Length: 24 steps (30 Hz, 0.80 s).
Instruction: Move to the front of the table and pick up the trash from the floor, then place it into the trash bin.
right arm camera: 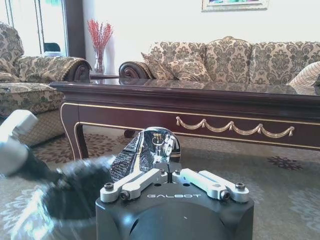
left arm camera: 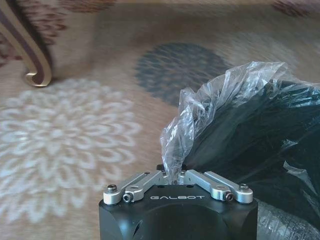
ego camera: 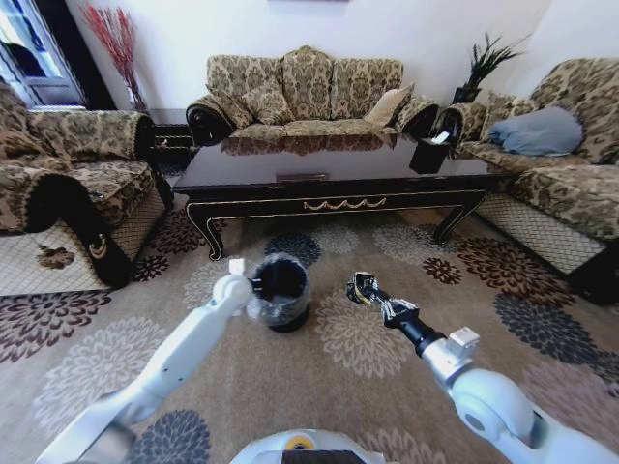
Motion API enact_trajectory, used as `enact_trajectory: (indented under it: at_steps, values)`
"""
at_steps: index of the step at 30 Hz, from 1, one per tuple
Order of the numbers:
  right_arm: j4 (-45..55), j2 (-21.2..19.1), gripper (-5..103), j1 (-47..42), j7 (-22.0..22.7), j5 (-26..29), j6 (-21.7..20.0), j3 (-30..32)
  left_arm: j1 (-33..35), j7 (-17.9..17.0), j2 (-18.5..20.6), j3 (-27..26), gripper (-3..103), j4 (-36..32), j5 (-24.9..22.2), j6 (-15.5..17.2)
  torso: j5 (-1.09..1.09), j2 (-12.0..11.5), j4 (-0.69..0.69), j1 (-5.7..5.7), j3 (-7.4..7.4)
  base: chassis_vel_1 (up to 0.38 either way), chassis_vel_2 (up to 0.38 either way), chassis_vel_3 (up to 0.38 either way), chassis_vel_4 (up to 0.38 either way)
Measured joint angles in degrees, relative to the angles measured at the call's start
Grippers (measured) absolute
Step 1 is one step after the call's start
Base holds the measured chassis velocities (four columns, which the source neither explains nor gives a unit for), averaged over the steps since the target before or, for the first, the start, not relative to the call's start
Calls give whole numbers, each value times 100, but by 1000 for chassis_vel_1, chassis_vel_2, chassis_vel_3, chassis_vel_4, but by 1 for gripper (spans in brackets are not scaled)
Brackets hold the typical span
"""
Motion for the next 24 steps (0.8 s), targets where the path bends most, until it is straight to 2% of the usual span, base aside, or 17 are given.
enact_trajectory:
  at_steps: [3, 10, 14, 17, 23, 24]
  values:
    - [-91, -2, 0, 288, 9, 28, -18, -241, -140, -96, -272, 411, 3, 21, -3, 23, -1, 0, -2, 0, 0, 0, 0, 0, 0]
    - [-288, 47, 0, 585, 9, -4, -40, -644, -241, -258, -662, 853, 3, -76, -48, 44, -1, 0, 1, 0, 0, 0, 0, 0, 0]
    - [-405, 167, 0, 599, -31, -137, -65, -816, -364, -278, -1069, 1137, 3, 92, -38, 68, -1, 0, -1, 0, 0, 0, 0, 0, 0]
    - [-450, 186, 0, 618, -38, -176, -68, -846, -413, -275, -1181, 1245, 3, 126, -19, 70, -2, 0, -4, 0, 0, 0, 0, 0, 0]
    - [-574, 230, -3, 663, -16, -182, -84, -844, -456, -304, -1310, 1465, 3, 112, -39, 85, -1, 0, 0, 0, -1, 0, 0, 0, 0]
    - [-612, 250, 1, 677, 16, -206, -88, -850, -458, -314, -1326, 1486, 3, 104, -45, 85, -1, 0, 0, 0, 0, 0, 0, 0, 0]
